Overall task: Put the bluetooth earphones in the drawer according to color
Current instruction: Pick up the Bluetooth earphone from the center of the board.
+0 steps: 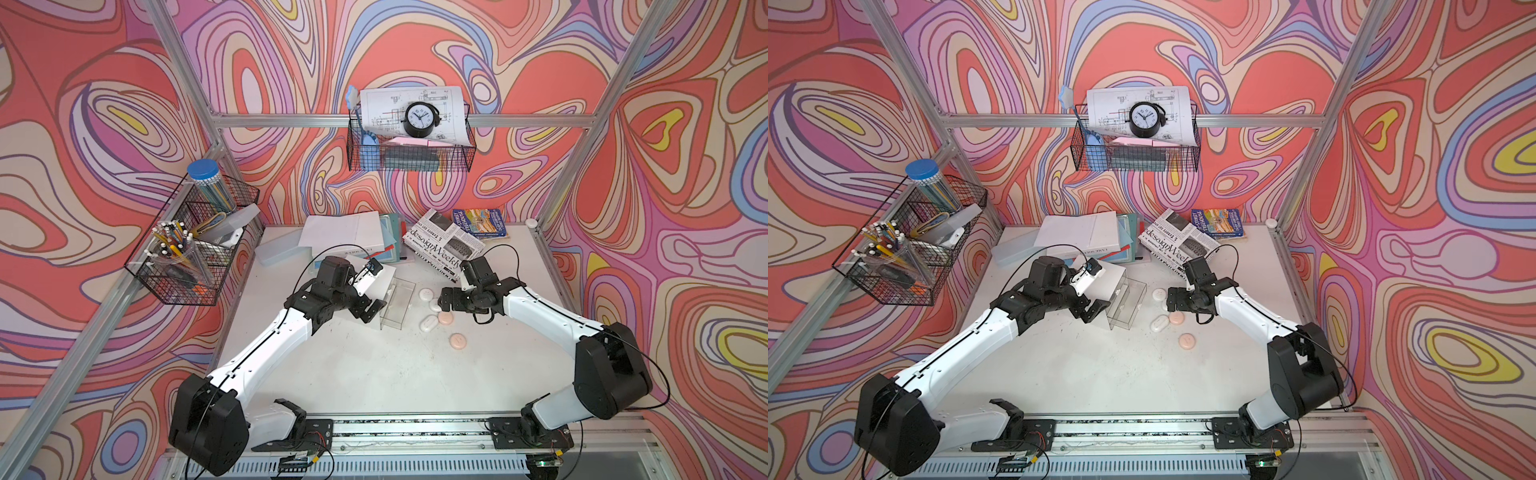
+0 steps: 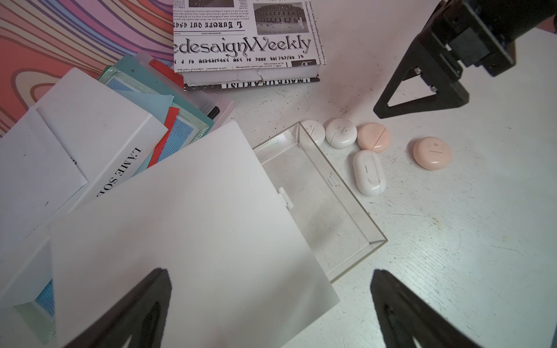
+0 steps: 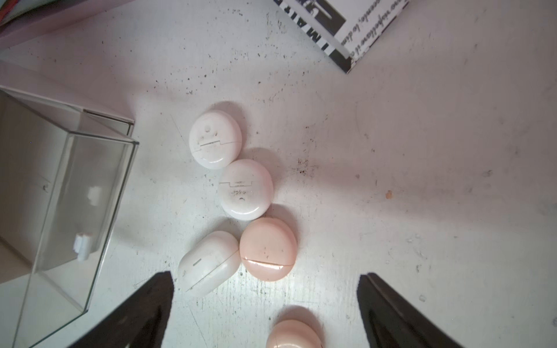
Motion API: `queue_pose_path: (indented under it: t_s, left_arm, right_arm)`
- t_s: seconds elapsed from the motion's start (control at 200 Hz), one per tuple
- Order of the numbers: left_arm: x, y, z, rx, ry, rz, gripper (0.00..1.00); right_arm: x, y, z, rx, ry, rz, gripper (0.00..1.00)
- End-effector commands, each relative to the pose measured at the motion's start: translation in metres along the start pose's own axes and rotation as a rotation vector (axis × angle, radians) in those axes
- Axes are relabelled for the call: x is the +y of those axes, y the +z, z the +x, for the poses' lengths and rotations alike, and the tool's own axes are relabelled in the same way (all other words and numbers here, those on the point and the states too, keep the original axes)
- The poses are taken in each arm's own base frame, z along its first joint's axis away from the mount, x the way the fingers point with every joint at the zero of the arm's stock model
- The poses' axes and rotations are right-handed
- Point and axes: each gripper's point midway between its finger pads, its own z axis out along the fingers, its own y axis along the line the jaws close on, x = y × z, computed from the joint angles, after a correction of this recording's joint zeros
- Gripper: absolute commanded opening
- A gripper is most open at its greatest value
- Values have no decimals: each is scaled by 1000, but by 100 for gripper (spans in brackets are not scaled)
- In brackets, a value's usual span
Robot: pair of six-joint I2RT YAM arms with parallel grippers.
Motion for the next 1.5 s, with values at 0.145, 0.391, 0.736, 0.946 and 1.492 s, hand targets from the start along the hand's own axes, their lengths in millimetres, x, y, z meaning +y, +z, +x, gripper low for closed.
queue_pose_path:
  t_s: [0.145,0.391,0.736,0.946,1.492]
  left_arm:
    - [0,-2,-3,0,3,1,99]
    - [1,-2,-3,6,4,-4,99]
    - [2,1,0,21,2,-5,98]
    - [2,1,1,22,2,-4,99]
    - [0,0,-1,12,5,8,99]
  right_arm:
    - [5,13,-11,18,-61,55,95]
    - [19,34,-13,60,-120,75,91]
    - [23,57,0,145,-149,106,87]
    - [18,55,8,164,-138,127,87]
    - [-4,48,27,186,-99,230,87]
